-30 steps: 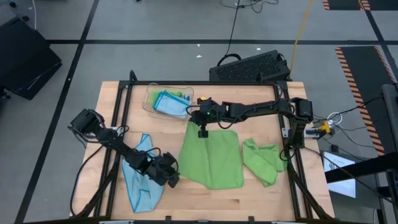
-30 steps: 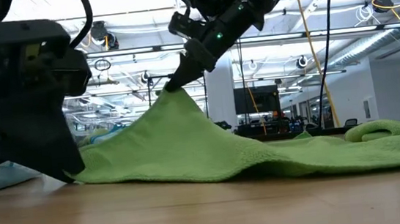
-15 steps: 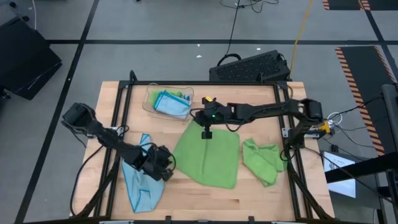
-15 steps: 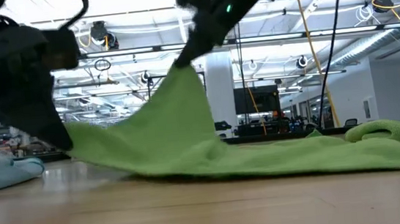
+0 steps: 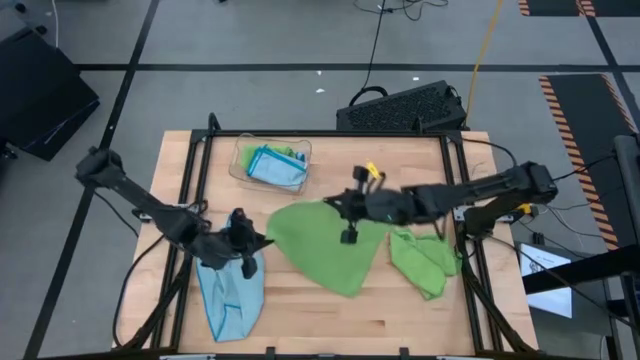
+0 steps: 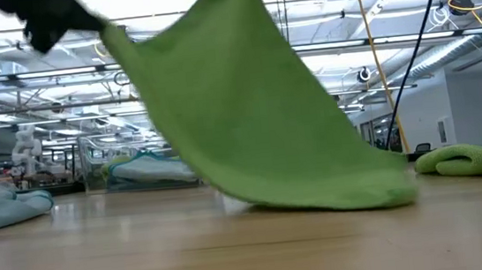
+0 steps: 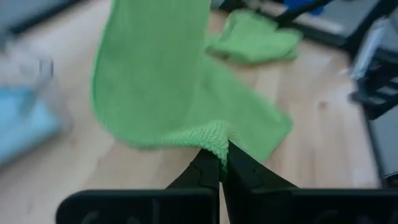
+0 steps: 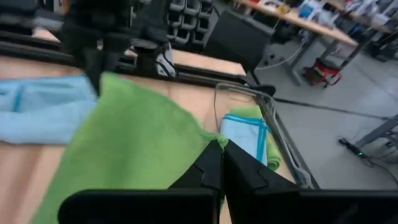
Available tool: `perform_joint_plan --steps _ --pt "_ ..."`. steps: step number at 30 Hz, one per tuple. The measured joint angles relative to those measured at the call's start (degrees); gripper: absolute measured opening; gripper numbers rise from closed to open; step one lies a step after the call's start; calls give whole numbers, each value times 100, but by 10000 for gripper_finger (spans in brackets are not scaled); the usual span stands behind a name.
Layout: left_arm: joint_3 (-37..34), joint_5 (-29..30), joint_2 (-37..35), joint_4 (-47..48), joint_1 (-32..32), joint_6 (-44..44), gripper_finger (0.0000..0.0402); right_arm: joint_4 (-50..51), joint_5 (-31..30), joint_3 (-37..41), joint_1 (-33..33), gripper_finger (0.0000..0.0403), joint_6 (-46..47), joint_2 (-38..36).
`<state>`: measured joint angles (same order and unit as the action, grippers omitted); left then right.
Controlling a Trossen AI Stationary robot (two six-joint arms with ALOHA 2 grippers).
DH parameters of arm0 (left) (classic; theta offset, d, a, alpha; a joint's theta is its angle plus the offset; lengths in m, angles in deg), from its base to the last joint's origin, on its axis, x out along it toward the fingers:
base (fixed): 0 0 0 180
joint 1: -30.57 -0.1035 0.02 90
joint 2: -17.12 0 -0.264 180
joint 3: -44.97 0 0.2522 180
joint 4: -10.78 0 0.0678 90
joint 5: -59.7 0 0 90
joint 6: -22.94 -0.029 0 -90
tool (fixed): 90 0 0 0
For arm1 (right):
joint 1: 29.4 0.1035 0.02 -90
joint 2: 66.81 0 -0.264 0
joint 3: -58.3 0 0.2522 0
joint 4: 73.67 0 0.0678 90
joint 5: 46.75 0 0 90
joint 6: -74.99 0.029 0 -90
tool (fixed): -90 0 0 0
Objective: Fold microfiber towels
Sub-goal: Fold the top green microfiber cloth
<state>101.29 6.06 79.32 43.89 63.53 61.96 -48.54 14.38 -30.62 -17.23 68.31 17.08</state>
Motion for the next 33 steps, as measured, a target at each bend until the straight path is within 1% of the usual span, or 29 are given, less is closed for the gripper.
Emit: perform_joint_plan --steps 4,6,8,14,16,18,22,26,28,33 --pt "610 -12 -115 30 150 -989 3 -82 -807 0 673 0 293 -105" --pt "992 -24 -84 47 261 -1543 3 -275 -1162 0 995 0 301 -99" --pt "1383 -30 -4 234 365 -1896 3 -566 -1398 1 1297 0 296 -91" --pt "2426 -409 311 1418 685 -2031 3 -1361 -2163 0 2057 0 -23 -98" --pt "2672 -408 371 1936 814 -1957 3 -1394 -2383 0 2221 0 -117 -98" --pt "2843 -230 385 2477 895 -1770 3 -1352 -2516 0 2301 0 -146 -98" --pt "2892 342 335 3689 868 -1143 3 -1074 -2518 0 2277 0 -140 -98" --pt "2759 689 329 4602 588 -506 3 -415 -2431 0 1946 0 36 -100" --pt "2631 887 333 4846 401 -397 3 36 -2298 2 1699 0 221 -97" --pt "2256 1381 331 5217 -166 -576 3 983 -1613 2 984 0 637 -98"
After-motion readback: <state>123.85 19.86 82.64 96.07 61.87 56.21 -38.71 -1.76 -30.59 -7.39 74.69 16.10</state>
